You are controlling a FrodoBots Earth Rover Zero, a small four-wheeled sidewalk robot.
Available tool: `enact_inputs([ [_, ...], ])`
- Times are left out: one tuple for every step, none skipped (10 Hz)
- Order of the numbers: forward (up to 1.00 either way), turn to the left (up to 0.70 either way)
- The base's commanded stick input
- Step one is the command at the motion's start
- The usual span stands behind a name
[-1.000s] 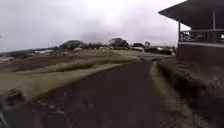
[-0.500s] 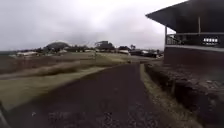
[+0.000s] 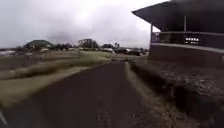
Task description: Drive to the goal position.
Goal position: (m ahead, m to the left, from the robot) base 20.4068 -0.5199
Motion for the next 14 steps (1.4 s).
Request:
enact_inputs([
  [1.0, -0.02],
  [1.0, 0.0],
  [1.0, 0.0],
  [1.0, 0.0],
  [1.0, 0.02],
  [1.0, 0.33],
  [1.0, 0.4],
  [1.0, 0.4],
  [1.0, 0.4],
  [1.0, 0.4],
  [1.0, 0.4],
  [1.0, 0.3],
  [1.0, 0.0],
  [1.0, 0.0],
])
